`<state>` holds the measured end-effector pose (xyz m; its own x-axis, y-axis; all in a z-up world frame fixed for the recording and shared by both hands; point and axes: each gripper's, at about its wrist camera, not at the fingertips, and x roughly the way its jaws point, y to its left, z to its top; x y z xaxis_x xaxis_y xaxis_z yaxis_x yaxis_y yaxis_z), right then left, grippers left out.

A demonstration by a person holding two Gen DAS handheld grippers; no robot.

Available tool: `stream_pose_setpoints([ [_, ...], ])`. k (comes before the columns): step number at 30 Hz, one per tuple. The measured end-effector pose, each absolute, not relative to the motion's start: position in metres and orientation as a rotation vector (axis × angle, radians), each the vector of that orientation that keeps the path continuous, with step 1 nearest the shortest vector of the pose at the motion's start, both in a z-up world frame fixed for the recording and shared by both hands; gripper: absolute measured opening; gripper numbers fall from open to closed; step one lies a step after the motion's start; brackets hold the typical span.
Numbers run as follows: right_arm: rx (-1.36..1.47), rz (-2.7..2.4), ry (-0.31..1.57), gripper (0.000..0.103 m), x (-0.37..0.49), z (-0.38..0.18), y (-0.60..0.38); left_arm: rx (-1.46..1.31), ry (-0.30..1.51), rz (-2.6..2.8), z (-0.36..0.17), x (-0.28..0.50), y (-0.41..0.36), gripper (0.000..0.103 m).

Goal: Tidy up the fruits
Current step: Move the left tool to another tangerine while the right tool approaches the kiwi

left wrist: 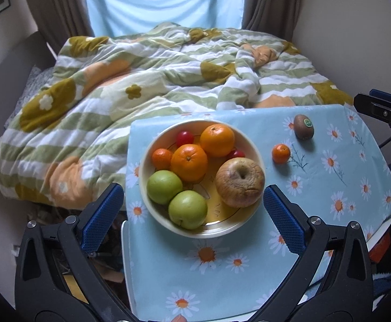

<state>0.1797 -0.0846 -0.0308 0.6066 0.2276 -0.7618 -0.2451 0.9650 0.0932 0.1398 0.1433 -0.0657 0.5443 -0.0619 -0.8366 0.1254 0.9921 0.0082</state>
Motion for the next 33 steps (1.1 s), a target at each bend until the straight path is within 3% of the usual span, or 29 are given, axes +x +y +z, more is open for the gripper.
stream_pose_setpoints([
  [11,-0.105,0.321,0.888,0.103,0.205,-0.042,-0.160,0.004,0.987,-0.027,-0.070,0.155,0.061,0.103],
  [22,-0.206,0.573,0.867,0.103,0.239,-0.086,-0.202,-0.067,1.002,0.076,-0.123,0.176,-0.018,0.103],
  [26,-0.257,0.670,0.885,0.103,0.250,-0.111,-0.202,-0.083,1.012,0.090,-0.146,0.182,-0.032,0.097],
  [28,-0.295,0.700,0.895,0.103,0.254,-0.124,-0.199,-0.087,1.018,0.094,-0.157,0.187,-0.036,0.085],
  [33,-0.327,0.747,0.929,0.103,0.266,-0.147,-0.195,-0.077,1.034,0.097,-0.179,0.201,-0.044,0.074],
])
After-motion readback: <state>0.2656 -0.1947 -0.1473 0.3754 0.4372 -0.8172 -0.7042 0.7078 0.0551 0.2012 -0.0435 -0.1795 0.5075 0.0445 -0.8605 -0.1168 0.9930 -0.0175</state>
